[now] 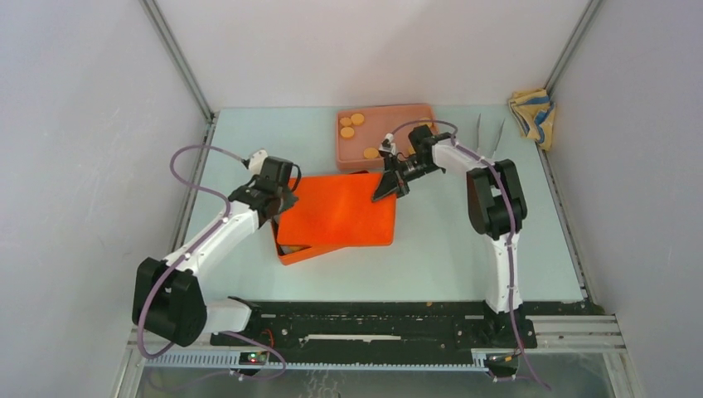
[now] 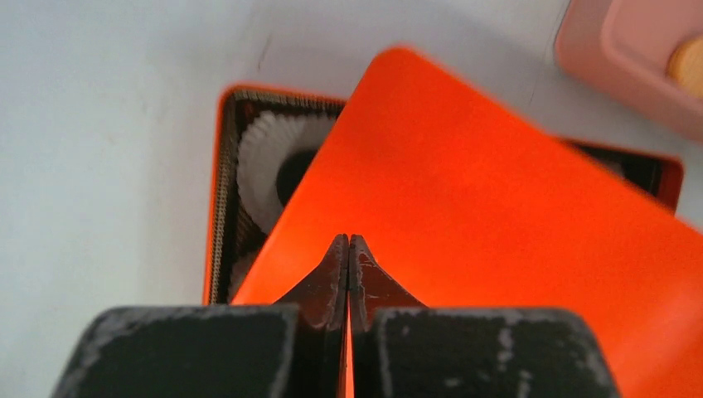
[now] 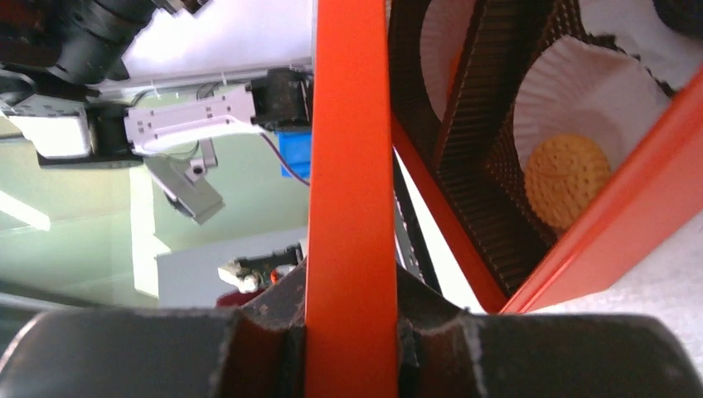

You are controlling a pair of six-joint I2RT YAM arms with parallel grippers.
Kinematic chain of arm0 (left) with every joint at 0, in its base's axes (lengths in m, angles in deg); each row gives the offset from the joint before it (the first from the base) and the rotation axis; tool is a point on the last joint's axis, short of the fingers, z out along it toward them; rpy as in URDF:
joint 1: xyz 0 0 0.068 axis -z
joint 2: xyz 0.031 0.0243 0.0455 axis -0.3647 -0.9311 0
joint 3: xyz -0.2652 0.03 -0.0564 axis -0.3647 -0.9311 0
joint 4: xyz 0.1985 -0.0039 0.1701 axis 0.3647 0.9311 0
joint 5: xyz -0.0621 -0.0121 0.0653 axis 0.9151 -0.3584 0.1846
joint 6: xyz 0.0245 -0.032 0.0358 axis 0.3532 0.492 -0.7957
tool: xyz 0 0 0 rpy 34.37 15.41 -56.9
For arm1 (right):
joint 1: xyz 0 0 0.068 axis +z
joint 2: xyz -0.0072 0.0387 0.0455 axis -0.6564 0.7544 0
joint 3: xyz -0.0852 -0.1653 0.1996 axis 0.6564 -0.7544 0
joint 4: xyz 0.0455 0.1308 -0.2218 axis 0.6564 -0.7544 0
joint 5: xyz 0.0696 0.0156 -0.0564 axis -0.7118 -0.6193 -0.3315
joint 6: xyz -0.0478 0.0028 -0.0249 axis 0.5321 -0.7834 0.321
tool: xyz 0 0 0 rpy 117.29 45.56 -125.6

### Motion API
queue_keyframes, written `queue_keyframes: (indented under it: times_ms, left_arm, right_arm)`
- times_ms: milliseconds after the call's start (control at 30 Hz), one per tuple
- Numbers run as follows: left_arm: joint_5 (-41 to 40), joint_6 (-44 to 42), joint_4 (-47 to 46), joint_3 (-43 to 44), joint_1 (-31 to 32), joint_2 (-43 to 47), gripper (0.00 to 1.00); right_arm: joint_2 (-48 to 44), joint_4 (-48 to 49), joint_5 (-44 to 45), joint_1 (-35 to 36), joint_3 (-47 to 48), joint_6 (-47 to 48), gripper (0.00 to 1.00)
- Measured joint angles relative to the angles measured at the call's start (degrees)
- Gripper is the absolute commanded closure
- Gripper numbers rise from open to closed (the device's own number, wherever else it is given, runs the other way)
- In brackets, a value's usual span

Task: Pack the cookies

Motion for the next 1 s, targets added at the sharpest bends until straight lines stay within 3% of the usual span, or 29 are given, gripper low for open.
queue_keyframes:
  times_ms: [167,400,533,633,733,900,1000]
  left_arm:
    - [5.6,0.7,-0.6,-7.0,3.2,3.5,1.00]
    - [7.3,1.0,-2.0,-7.8,10.5,11.4,1.00]
    - [8.9,0.9,-5.0,-7.6,11.1,13.0,1.00]
    - [11.2,0.3,-8.7,-6.7,11.6,7.0,1.00]
    - [15.0,-0.6,-12.4,-3.4,12.6,-4.5,1.00]
    - [20.2,-2.6,-14.9,7.8,16.2,-23.2,1.00]
    - [22.8,-3.1,-15.5,13.1,18.6,-28.2,1.00]
  right_arm:
    - [-11.3,17.3,2.4,-3.9,-14.0,-13.2,1.00]
    - [-28.9,37.0,7.1,-18.1,-20.3,-28.1,1.00]
    - [-34.9,43.9,8.8,-21.9,-20.7,-33.8,1.00]
    - [-38.6,45.8,10.6,-23.7,-21.1,-36.2,1.00]
    - [-41.6,45.8,12.4,-25.1,-22.3,-37.1,1.00]
    - [-46.4,43.3,15.0,-26.5,-24.7,-36.4,1.00]
    - [-47.8,42.4,15.1,-27.1,-25.7,-35.9,1.00]
